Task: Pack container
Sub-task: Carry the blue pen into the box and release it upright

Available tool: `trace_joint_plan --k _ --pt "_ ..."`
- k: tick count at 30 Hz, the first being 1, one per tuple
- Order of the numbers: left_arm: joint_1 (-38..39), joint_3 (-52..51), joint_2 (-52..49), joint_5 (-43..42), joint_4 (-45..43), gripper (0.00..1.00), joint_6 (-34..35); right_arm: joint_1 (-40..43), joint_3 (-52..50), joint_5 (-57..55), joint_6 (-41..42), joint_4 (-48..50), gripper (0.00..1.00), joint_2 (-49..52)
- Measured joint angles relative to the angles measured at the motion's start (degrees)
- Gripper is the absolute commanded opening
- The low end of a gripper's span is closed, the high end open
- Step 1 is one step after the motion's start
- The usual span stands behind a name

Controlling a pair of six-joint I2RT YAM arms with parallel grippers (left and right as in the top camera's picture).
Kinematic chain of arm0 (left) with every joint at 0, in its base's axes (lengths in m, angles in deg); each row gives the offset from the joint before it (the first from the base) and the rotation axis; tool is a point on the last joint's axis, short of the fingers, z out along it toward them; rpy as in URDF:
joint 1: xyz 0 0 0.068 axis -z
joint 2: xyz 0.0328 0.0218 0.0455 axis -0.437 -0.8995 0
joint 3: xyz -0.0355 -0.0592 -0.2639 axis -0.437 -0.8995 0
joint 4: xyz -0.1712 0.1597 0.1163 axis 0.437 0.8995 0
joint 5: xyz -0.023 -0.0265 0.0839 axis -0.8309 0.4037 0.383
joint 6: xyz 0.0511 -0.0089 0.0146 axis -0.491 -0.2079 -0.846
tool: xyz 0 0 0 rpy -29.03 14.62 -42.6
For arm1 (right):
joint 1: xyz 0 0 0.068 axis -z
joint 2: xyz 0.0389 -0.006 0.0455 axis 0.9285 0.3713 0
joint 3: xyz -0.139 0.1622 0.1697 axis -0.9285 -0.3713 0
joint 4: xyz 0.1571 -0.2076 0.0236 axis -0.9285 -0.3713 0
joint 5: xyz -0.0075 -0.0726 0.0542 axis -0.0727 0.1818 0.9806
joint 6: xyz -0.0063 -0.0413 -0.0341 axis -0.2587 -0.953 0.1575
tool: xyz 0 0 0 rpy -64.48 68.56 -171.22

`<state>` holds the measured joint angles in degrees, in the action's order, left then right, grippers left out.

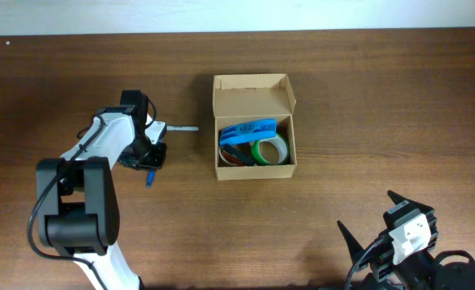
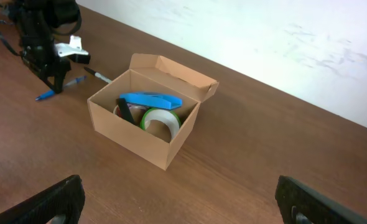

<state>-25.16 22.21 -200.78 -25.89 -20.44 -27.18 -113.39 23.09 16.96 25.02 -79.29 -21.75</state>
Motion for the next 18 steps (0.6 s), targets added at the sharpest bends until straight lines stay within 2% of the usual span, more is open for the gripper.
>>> trace_joint_plan --k 6,11,18 --pt "1.8 -0.3 9.1 -1.3 -1.0 0.02 5.7 0.0 0.0 0.0 0.0 0.0 0.99 0.0" --pt "6.6 -0.3 19.7 -1.8 -3.4 0.02 12.0 0.0 0.0 0.0 0.0 0.0 0.99 0.0" --pt "15.2 -0.3 24.4 -2.2 -8.9 0.02 28.5 0.0 0.0 0.0 0.0 0.0 0.99 0.0"
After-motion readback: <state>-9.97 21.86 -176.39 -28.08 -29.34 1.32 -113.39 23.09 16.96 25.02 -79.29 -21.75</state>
